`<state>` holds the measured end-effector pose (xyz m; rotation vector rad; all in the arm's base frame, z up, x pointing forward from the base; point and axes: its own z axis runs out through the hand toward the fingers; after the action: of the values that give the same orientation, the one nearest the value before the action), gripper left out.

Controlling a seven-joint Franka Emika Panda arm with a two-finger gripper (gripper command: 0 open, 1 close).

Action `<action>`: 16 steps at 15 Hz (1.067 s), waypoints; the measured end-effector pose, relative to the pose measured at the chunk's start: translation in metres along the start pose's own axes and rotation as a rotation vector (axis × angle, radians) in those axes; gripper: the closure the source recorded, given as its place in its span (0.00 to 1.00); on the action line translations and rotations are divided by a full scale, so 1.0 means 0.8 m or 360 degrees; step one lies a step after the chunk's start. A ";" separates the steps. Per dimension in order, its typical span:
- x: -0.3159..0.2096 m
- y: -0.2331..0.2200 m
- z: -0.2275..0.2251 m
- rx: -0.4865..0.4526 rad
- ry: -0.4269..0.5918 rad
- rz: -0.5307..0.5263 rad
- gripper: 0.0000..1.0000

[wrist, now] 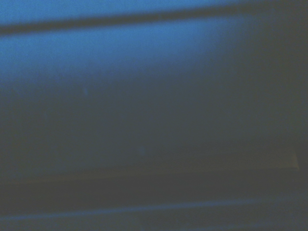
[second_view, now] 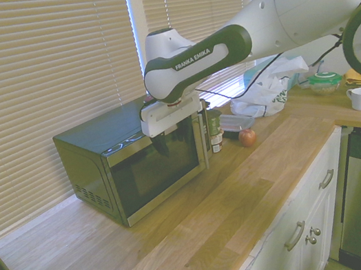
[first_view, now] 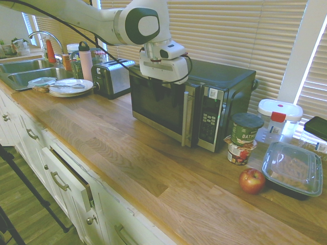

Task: Close the microwave

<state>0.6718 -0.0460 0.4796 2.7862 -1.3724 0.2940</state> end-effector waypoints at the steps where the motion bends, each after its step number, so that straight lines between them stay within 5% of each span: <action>1: 0.000 -0.001 -0.002 -0.0003 -0.0002 -0.0001 0.00; 11: 0.013 -0.029 -0.014 -0.0028 -0.0044 -0.0019 0.00; 16: 0.005 0.003 -0.014 -0.0005 -0.0044 -0.0024 0.00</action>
<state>0.6705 -0.0493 0.4911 2.8071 -1.3550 0.2538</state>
